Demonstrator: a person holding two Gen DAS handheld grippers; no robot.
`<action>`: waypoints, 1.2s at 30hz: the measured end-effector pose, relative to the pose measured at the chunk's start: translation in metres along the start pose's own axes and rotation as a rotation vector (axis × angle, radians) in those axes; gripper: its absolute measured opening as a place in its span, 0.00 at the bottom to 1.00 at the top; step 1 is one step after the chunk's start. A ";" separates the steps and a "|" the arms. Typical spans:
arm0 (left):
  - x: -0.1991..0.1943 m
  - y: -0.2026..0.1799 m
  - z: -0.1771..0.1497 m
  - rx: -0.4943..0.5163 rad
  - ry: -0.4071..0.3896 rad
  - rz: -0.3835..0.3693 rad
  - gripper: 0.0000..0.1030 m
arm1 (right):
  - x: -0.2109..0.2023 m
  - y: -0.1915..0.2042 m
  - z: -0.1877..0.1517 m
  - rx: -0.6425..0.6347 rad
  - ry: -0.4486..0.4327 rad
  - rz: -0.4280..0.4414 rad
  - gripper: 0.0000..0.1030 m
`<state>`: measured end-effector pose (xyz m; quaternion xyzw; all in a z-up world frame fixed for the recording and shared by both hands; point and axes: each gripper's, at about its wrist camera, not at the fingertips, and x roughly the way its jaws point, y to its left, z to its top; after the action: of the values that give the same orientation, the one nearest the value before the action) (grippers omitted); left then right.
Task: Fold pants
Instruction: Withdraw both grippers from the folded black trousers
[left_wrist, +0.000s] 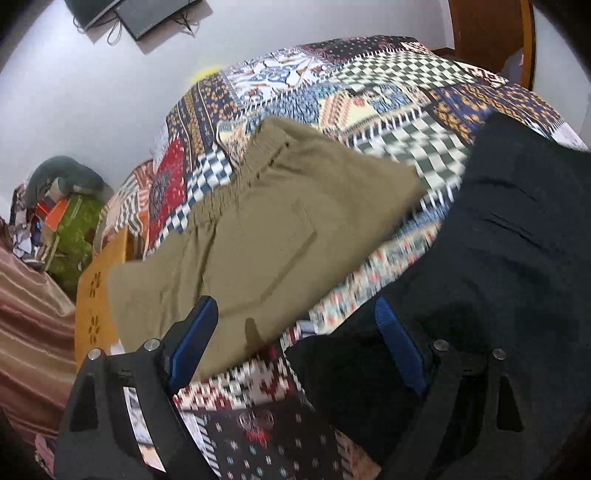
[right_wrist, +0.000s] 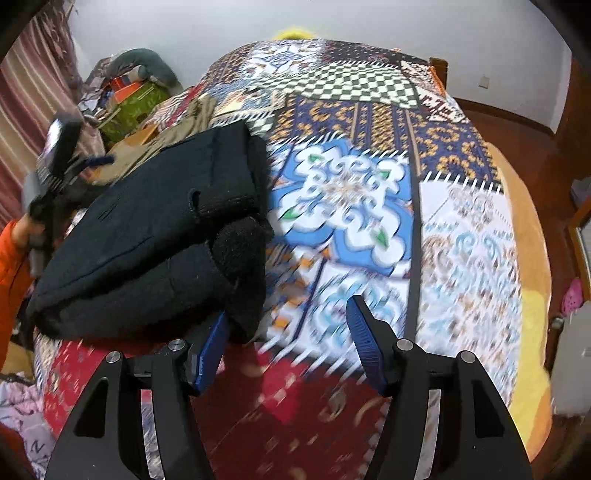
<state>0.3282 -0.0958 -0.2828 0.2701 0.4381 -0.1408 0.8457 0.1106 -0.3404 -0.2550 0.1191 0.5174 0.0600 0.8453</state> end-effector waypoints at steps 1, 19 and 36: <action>-0.003 0.001 -0.005 -0.018 0.004 -0.015 0.85 | 0.002 -0.004 0.004 0.004 -0.006 -0.005 0.57; -0.103 -0.042 -0.084 -0.183 -0.017 -0.181 0.80 | -0.064 -0.027 0.009 0.079 -0.154 -0.058 0.57; -0.162 -0.026 -0.032 -0.267 -0.183 -0.168 0.80 | -0.077 0.053 0.007 -0.079 -0.207 0.061 0.57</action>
<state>0.2013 -0.0977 -0.1741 0.1039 0.3951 -0.1756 0.8957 0.0830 -0.3079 -0.1715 0.1068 0.4209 0.0935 0.8959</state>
